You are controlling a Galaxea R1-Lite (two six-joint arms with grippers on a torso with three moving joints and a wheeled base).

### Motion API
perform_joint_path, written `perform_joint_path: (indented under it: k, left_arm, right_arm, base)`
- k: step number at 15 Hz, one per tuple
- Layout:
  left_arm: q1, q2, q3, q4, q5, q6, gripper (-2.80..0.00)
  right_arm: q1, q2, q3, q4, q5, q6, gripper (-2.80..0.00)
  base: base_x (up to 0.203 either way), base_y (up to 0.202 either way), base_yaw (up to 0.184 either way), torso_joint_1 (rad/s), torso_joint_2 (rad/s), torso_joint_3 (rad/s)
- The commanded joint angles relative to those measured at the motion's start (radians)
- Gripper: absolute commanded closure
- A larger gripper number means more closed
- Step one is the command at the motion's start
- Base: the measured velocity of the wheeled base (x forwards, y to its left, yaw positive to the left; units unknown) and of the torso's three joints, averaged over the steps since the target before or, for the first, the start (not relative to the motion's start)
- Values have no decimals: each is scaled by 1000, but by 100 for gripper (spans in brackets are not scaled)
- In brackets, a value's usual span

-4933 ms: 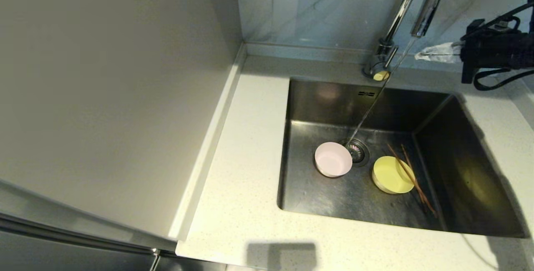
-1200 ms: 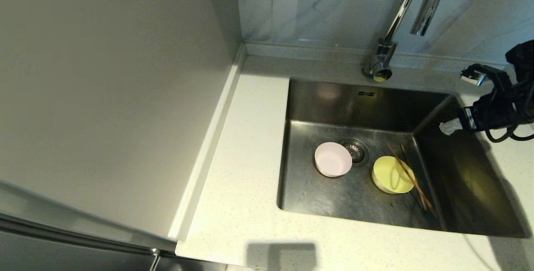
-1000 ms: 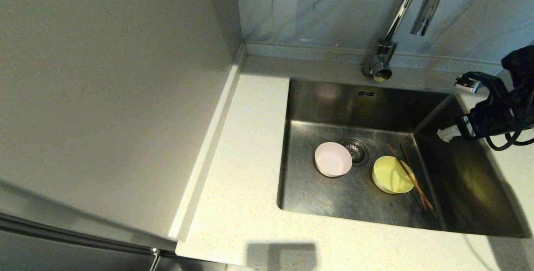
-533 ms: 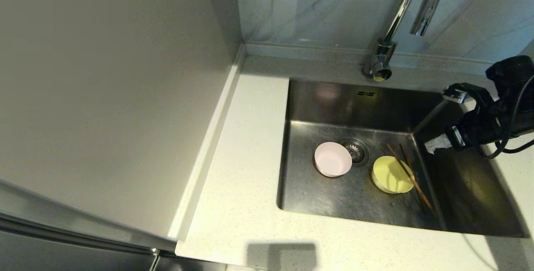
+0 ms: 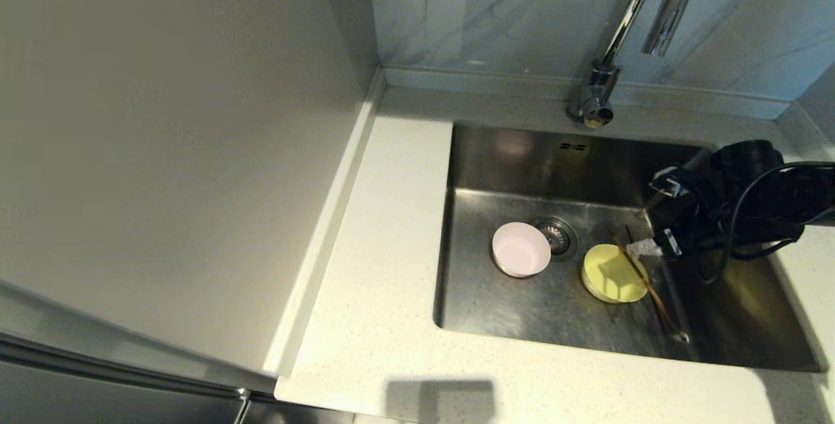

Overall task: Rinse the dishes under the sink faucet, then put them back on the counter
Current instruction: Put a bowl back to the table from the sink

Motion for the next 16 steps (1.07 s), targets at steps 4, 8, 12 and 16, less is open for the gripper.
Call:
perform_joint_path:
  k: [4,8,12,16]
  left_arm:
    - [0,-3,0,0,0,0,0]
    - [0,-3,0,0,0,0,0]
    - [0,-3,0,0,0,0,0]
    - [0,-3,0,0,0,0,0]
  right_arm:
    - [2,125,9,-57,-27,-35,-280]
    - [2,164,-25,-57,-39,-35,-280]
    - [3,161,-52,-55,-39,-38,-280]
    - [33,135,-99,-55,-43,-16,-280]
  base:
    - [0,0,0,0,0,0]
    - [0,0,0,0,0,0]
    - [0,0,0,0,0,0]
    - [0,0,0,0,0,0]
